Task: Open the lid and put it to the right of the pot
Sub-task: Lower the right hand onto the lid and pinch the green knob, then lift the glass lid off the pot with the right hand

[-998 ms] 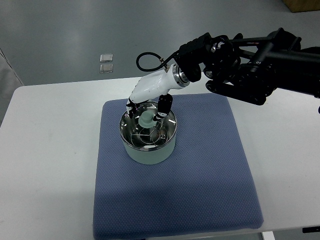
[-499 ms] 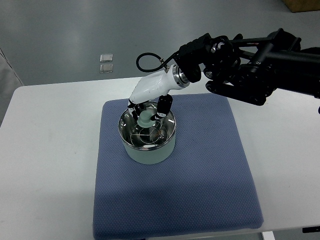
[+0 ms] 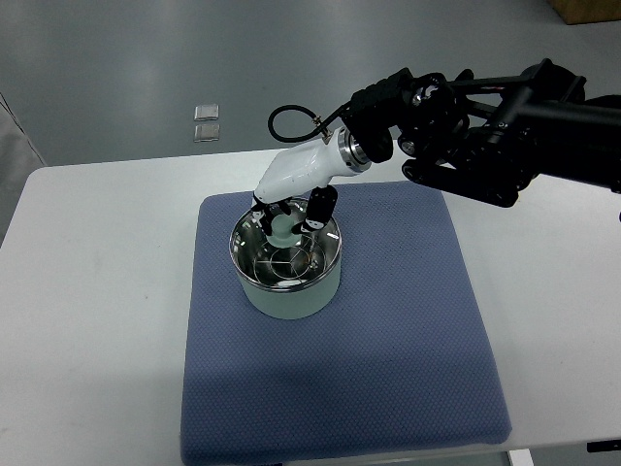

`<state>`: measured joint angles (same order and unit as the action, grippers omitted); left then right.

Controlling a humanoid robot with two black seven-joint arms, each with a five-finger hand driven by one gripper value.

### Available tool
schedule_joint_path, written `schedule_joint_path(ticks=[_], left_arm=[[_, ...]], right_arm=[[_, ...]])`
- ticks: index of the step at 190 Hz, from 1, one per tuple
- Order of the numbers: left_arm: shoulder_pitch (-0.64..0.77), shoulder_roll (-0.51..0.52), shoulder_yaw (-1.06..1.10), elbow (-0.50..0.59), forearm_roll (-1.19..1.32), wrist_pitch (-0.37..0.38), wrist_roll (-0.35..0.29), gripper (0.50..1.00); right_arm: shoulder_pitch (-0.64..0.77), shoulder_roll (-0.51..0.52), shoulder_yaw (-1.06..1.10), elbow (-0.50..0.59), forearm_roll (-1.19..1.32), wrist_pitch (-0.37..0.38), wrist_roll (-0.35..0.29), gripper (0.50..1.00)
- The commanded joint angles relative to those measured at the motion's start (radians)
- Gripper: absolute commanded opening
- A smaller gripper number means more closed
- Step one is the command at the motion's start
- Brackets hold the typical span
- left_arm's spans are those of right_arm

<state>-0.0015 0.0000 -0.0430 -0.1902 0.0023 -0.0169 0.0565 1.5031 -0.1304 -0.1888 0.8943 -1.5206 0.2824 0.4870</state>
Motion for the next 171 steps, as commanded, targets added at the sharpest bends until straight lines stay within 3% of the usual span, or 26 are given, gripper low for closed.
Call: schedule_joint_path(ticks=[1, 171], left_arm=[[0.0, 0.0, 0.0, 0.0, 0.001, 0.0, 0.0, 1.0], [0.0, 0.0, 0.0, 0.0, 0.001, 0.0, 0.0, 1.0]], right_arm=[[0.005, 0.0, 0.0, 0.0, 0.0, 0.001, 0.009, 0.509], [0.034, -0.028, 0.014, -0.002, 0.0, -0.003, 0.013, 0.504]])
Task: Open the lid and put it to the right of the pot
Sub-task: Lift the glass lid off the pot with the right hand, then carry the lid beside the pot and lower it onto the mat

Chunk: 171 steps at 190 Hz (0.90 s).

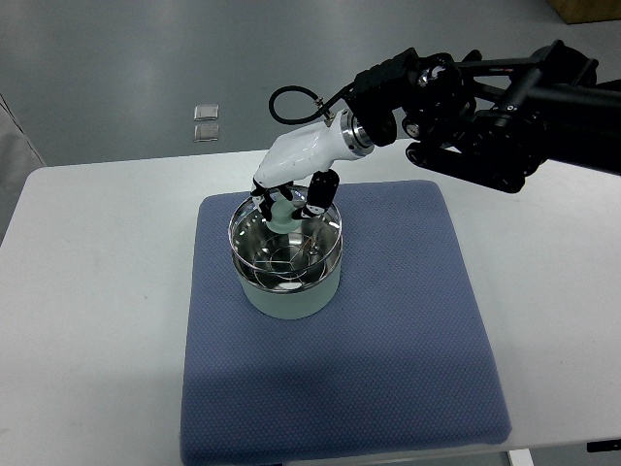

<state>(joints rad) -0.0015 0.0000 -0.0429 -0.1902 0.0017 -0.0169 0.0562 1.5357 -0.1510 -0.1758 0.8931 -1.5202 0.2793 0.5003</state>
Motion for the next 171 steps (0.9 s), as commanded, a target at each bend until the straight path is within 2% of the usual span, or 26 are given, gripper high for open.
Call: schedule_joint_path(ticks=[1, 89, 109, 171], left_arm=[[0.0, 0.0, 0.0, 0.0, 0.001, 0.0, 0.001, 1.0], [0.0, 0.0, 0.0, 0.0, 0.0, 0.0, 0.001, 1.0], [0.0, 0.0, 0.0, 0.0, 0.0, 0.0, 0.001, 1.0], [0.0, 0.0, 0.0, 0.0, 0.001, 0.0, 0.001, 1.0]], right_arm=[[0.001, -0.007, 0.001, 0.0, 0.0, 0.0, 0.0, 0.504], [-0.002, -0.104, -0.002, -0.077, 0.002, -0.02, 0.0, 0.504], [-0.009, -0.148, -0.014, -0.091, 0.002, -0.045, 0.0, 0.502], [-0.094, -0.239, -0.017, -0.105, -0.009, -0.048, 0.0, 0.5]])
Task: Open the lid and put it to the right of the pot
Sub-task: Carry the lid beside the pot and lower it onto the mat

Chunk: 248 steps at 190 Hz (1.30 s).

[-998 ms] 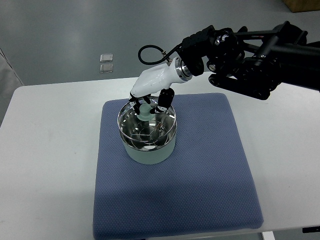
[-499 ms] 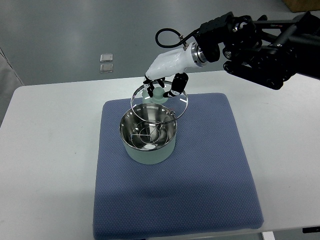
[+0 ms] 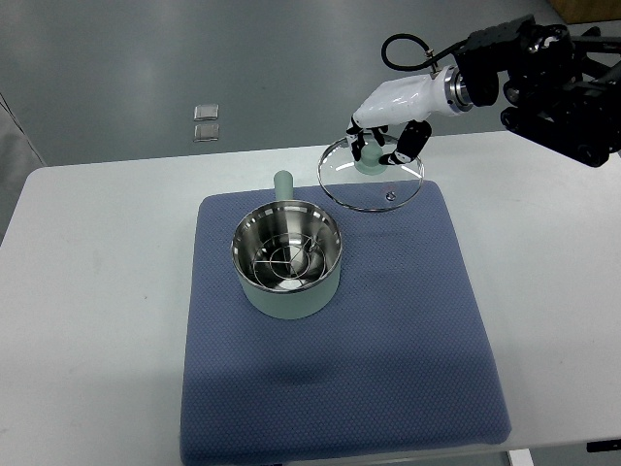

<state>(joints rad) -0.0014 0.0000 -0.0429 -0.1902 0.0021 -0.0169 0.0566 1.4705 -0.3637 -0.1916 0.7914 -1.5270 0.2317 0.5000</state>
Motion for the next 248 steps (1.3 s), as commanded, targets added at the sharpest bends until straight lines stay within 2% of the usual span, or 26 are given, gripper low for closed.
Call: schedule_joint_path(ticks=[1, 64, 152, 169, 182, 192, 193, 211, 220, 238, 239, 248], left_arm=[[0.0, 0.0, 0.0, 0.0, 0.001, 0.0, 0.0, 1.0], [0.0, 0.0, 0.0, 0.0, 0.001, 0.0, 0.0, 1.0], [0.0, 0.0, 0.0, 0.0, -0.001, 0.0, -0.001, 1.0], [0.0, 0.0, 0.0, 0.0, -0.001, 0.0, -0.001, 1.0], [0.0, 0.0, 0.0, 0.0, -0.001, 0.0, 0.0, 1.0], [0.0, 0.0, 0.0, 0.0, -0.001, 0.0, 0.0, 1.0], [0.0, 0.0, 0.0, 0.0, -0.001, 0.0, 0.0, 1.0], [0.0, 0.0, 0.0, 0.0, -0.001, 0.0, 0.0, 1.0], [0.0, 0.0, 0.0, 0.0, -0.001, 0.0, 0.0, 1.0], [0.0, 0.0, 0.0, 0.0, 0.001, 0.0, 0.0, 1.0], [0.0, 0.0, 0.0, 0.0, 0.001, 0.0, 0.0, 1.0], [0.0, 0.0, 0.0, 0.0, -0.001, 0.0, -0.001, 1.0]], right_arm=[[-0.029, -0.026, -0.002, -0.003, -0.002, 0.0, 0.0, 0.5], [-0.107, -0.052, 0.004, 0.002, -0.002, -0.008, 0.003, 0.5], [-0.196, -0.017, 0.003, -0.001, -0.004, -0.06, 0.0, 0.5], [-0.208, -0.014, 0.004, -0.003, -0.002, -0.072, -0.001, 0.513], [-0.211, -0.011, 0.004, -0.003, 0.001, -0.084, -0.003, 0.555], [-0.211, -0.011, 0.004, -0.003, 0.001, -0.084, -0.003, 0.556], [-0.211, -0.009, 0.006, -0.003, 0.007, -0.089, -0.003, 0.657], [-0.214, -0.009, 0.008, -0.003, 0.013, -0.091, -0.003, 0.764], [-0.214, -0.009, 0.008, -0.003, 0.013, -0.091, -0.003, 0.784], [-0.214, -0.009, 0.008, -0.003, 0.013, -0.091, -0.003, 0.793], [-0.216, -0.009, 0.008, -0.001, 0.013, -0.089, -0.003, 0.815], [-0.214, -0.009, 0.009, -0.001, 0.014, -0.087, -0.001, 0.827]])
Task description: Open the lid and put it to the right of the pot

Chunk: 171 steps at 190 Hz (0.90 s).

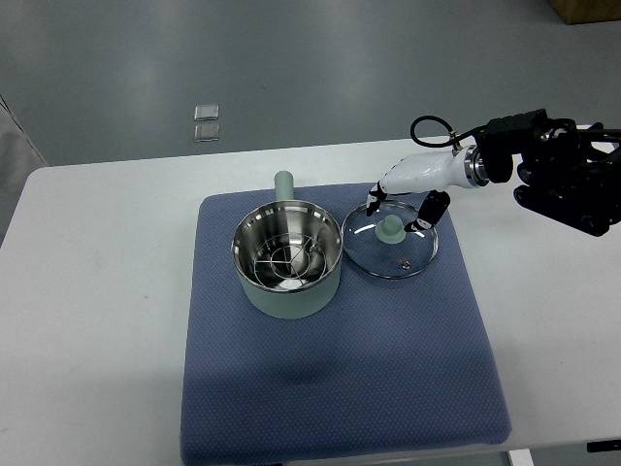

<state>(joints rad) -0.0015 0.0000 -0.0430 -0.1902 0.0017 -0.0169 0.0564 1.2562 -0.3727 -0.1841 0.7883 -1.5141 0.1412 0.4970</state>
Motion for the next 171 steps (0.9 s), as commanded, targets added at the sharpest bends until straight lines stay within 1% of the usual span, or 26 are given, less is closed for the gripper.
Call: schedule_joint_path(ticks=[1, 8, 11, 19, 33, 34, 36, 41, 73, 95, 112, 143, 171], left_arm=[[0.0, 0.0, 0.0, 0.0, 0.0, 0.0, 0.0, 1.0], [0.0, 0.0, 0.0, 0.0, 0.0, 0.0, 0.0, 1.0], [0.0, 0.0, 0.0, 0.0, 0.0, 0.0, 0.0, 1.0], [0.0, 0.0, 0.0, 0.0, 0.0, 0.0, -0.001, 1.0], [0.0, 0.0, 0.0, 0.0, 0.0, 0.0, 0.0, 1.0], [0.0, 0.0, 0.0, 0.0, 0.0, 0.0, -0.001, 1.0], [0.0, 0.0, 0.0, 0.0, 0.0, 0.0, 0.0, 1.0], [0.0, 0.0, 0.0, 0.0, 0.0, 0.0, 0.0, 1.0], [0.0, 0.0, 0.0, 0.0, 0.0, 0.0, 0.0, 1.0], [0.0, 0.0, 0.0, 0.0, 0.001, 0.0, 0.0, 1.0], [0.0, 0.0, 0.0, 0.0, 0.001, 0.0, -0.001, 1.0], [0.0, 0.0, 0.0, 0.0, 0.0, 0.0, 0.0, 1.0], [0.0, 0.0, 0.0, 0.0, 0.0, 0.0, 0.0, 1.0]], right_arm=[[0.0, 0.0, 0.0, 0.002, 0.002, 0.005, 0.002, 0.827], [0.002, 0.0, 0.002, 0.002, 0.002, 0.008, 0.002, 0.84], [0.003, -0.002, 0.002, 0.002, 0.005, 0.009, 0.002, 0.862], [0.005, -0.003, 0.005, 0.002, 0.009, 0.012, 0.002, 0.897], [0.006, -0.003, 0.008, 0.002, 0.014, 0.012, 0.003, 0.901], [0.011, -0.009, 0.012, 0.002, 0.023, 0.015, 0.006, 0.913], [0.012, -0.011, 0.012, 0.002, 0.025, 0.015, 0.008, 0.919], [0.015, -0.014, 0.014, 0.002, 0.029, 0.015, 0.008, 0.926], [0.055, -0.038, 0.014, -0.001, 0.13, 0.014, 0.012, 0.93], [0.054, -0.095, 0.031, -0.006, 0.285, 0.014, 0.012, 0.93], [0.04, -0.104, 0.092, -0.009, 0.43, 0.017, 0.012, 0.93], [-0.066, -0.097, 0.255, -0.066, 0.749, 0.02, 0.012, 0.93], [-0.187, -0.068, 0.443, -0.139, 1.02, 0.06, 0.002, 0.93]])
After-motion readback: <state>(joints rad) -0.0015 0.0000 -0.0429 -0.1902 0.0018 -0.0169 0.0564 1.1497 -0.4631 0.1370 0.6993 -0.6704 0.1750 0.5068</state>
